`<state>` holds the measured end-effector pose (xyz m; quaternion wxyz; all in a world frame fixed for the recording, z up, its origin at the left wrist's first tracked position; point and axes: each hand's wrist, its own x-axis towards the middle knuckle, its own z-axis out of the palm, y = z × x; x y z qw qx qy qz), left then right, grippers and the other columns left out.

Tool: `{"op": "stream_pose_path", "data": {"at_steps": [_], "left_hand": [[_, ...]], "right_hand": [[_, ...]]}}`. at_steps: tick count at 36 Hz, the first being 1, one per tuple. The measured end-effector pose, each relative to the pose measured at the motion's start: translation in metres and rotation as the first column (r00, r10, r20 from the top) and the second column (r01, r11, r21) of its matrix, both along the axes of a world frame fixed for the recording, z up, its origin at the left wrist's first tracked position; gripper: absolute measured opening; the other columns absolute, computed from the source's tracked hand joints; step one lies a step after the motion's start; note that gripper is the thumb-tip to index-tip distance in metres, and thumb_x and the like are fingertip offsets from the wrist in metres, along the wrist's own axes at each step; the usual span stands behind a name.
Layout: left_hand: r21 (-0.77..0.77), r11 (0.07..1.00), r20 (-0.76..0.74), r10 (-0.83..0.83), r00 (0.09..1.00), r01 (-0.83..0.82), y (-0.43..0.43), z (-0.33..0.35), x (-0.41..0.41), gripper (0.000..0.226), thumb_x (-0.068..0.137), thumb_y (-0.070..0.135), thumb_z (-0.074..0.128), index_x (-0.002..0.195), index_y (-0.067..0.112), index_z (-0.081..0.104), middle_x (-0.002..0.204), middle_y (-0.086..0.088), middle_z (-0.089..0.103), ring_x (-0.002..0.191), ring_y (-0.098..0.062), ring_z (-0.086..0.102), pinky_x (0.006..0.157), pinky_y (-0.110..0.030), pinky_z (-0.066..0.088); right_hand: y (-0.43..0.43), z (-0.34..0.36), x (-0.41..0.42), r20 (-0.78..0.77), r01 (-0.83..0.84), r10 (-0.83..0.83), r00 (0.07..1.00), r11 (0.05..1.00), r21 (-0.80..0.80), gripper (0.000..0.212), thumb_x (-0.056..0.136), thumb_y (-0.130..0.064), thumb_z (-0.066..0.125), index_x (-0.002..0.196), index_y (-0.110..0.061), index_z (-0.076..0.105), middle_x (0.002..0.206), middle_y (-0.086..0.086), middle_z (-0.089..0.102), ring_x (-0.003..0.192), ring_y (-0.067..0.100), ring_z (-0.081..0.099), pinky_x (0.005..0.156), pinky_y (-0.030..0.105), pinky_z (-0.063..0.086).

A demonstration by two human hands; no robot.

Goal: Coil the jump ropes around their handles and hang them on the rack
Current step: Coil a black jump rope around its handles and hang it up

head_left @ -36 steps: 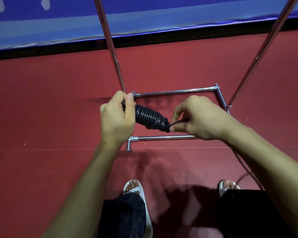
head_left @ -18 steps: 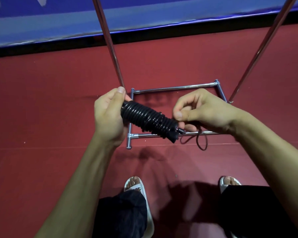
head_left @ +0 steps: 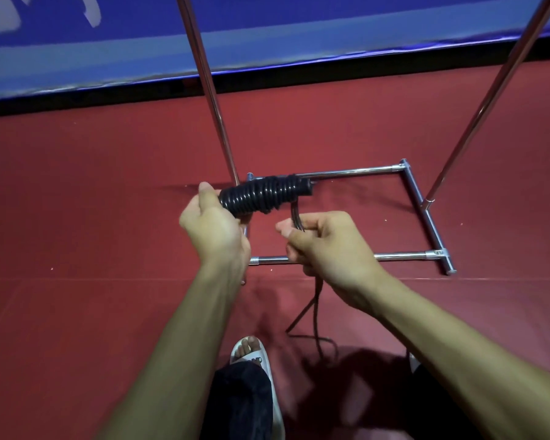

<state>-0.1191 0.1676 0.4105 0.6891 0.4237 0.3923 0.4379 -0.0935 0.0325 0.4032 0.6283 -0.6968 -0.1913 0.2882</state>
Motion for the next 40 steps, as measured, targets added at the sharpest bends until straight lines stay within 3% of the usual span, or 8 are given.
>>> {"op": "stream_pose_path", "data": {"at_steps": [3,6,14,22,26,30,34,40], "left_hand": [[0.363,0.931,-0.173,0.092,0.981,-0.023,0.016,-0.009,-0.004,0.038,0.093,0.031,0.048,0.056,0.025,0.054,0.053,0.006,0.051,0.056,-0.018,0.049,0.06,-0.04,0.045],[0.604,0.796,-0.236,0.118,0.964,0.05,0.016,-0.007,-0.01,0.035,0.097,0.026,0.046,0.062,0.025,0.051,0.054,0.009,0.046,0.051,-0.011,0.043,0.056,-0.033,0.038],[0.848,0.486,-0.287,0.085,0.954,0.212,0.004,0.001,-0.019,0.037,0.097,0.024,0.043,0.073,-0.002,0.055,0.055,-0.005,0.052,0.053,-0.022,0.046,0.052,-0.039,0.038],[0.908,0.309,-0.322,0.083,0.943,0.282,0.001,0.002,-0.02,0.035,0.096,0.019,0.044,0.071,-0.004,0.053,0.054,-0.02,0.053,0.044,-0.033,0.045,0.047,-0.039,0.034],[0.901,0.278,-0.362,0.06,0.93,0.333,0.001,-0.001,-0.02,0.034,0.096,0.017,0.046,0.069,-0.003,0.05,0.049,-0.016,0.045,0.048,-0.028,0.038,0.043,-0.033,0.028],[0.878,0.259,-0.422,0.025,0.906,0.402,0.004,-0.003,-0.02,0.035,0.097,0.016,0.047,0.069,-0.005,0.05,0.051,-0.019,0.047,0.052,-0.03,0.038,0.046,-0.036,0.029],[0.824,0.288,-0.495,-0.049,0.867,0.487,0.006,-0.008,-0.021,0.036,0.095,0.019,0.047,0.069,-0.006,0.051,0.055,-0.02,0.051,0.051,-0.029,0.04,0.052,-0.04,0.033],[0.696,0.385,-0.55,-0.258,0.795,0.606,0.01,-0.005,-0.023,0.031,0.092,0.024,0.048,0.066,0.011,0.057,0.051,0.012,0.048,0.05,-0.001,0.045,0.05,-0.013,0.032]], "right_hand": [[-0.004,0.007,0.004,0.09,-0.081,0.101,0.991,0.975,-0.206,0.036,0.094,-0.018,0.058,0.063,0.0,0.064,0.052,0.007,0.055,0.046,0.018,0.039,0.05,0.031,0.034],[-0.01,0.023,0.013,0.044,-0.128,0.144,0.989,0.957,-0.26,0.03,0.099,-0.012,0.054,0.078,0.008,0.064,0.051,0.007,0.06,0.039,0.015,0.042,0.04,0.023,0.036],[-0.023,0.029,0.026,0.023,-0.141,0.165,0.986,0.902,-0.409,0.034,0.102,-0.02,0.049,0.083,0.002,0.066,0.043,0.0,0.054,0.043,0.016,0.034,0.04,0.023,0.028],[-0.023,0.026,0.028,0.169,-0.049,0.168,0.971,0.837,-0.545,0.032,0.094,-0.026,0.061,0.075,-0.001,0.068,0.055,0.006,0.064,0.048,0.022,0.044,0.05,0.028,0.038],[-0.025,0.029,0.032,0.411,0.068,0.303,0.86,0.729,-0.681,0.028,0.076,-0.032,0.079,0.08,-0.007,0.066,0.069,0.01,0.061,0.071,0.032,0.059,0.06,0.032,0.05],[-0.028,0.028,0.034,0.585,0.076,0.421,0.694,0.765,-0.64,0.014,0.071,-0.014,0.074,0.078,-0.019,0.064,0.068,-0.002,0.057,0.076,0.032,0.06,0.066,0.036,0.053],[-0.033,0.034,0.046,0.564,-0.067,0.594,0.574,0.721,-0.69,0.01,0.077,-0.034,0.079,0.08,-0.028,0.072,0.074,-0.005,0.064,0.079,0.026,0.061,0.07,0.038,0.051],[-0.037,0.033,0.057,0.575,-0.166,0.616,0.539,0.747,-0.644,0.028,0.076,-0.05,0.075,0.078,-0.022,0.074,0.068,0.004,0.068,0.069,0.019,0.059,0.063,0.036,0.05]]}}
